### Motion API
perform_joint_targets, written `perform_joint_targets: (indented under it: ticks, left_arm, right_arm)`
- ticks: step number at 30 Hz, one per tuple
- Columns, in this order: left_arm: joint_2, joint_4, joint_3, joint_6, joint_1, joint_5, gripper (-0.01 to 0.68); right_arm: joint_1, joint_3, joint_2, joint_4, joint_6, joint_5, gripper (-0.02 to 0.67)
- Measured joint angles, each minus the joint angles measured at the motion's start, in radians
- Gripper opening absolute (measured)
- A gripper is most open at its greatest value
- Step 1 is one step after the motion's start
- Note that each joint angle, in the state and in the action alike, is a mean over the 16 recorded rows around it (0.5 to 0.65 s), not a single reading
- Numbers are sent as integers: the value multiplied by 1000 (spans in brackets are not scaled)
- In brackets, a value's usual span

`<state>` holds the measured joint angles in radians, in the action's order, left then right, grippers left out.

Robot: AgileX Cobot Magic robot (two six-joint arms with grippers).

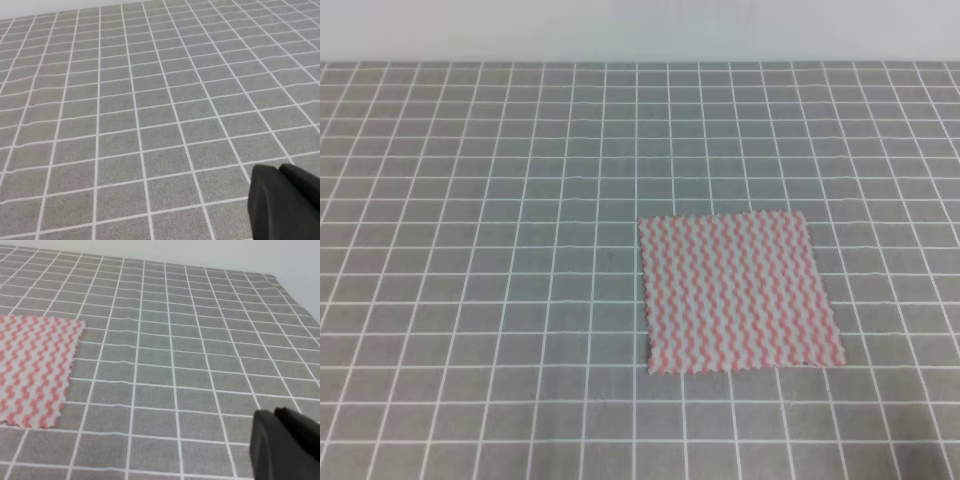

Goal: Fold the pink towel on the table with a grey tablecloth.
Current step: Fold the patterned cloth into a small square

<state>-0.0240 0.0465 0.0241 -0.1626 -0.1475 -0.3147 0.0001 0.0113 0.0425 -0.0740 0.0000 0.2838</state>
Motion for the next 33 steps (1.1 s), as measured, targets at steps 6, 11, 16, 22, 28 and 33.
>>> perform_joint_targets:
  ticks: [6,11,16,22,28,33]
  left_arm:
    - [1,0,-7,0,0,-4,0]
    - [0,-1,-6,0,0,-4,0]
    - [1,-1,-11,0,0,-6,0]
    - [0,-1,-6,0,0,15,0]
    - [0,-2,-5,1,0,46,0]
    - [0,-1,-6,1,0,69,0]
  right_arm:
    - [0,-4,0,0,0,2,-18]
    - [0,-2,0,-1,0,-3,-17]
    - [0,-2,0,-5,0,-7,-17]
    - [0,-2,0,-8,0,-10,-17]
    - [0,0,0,-6,0,-26,-17]
    - [0,-2,0,24,0,-85,-18]
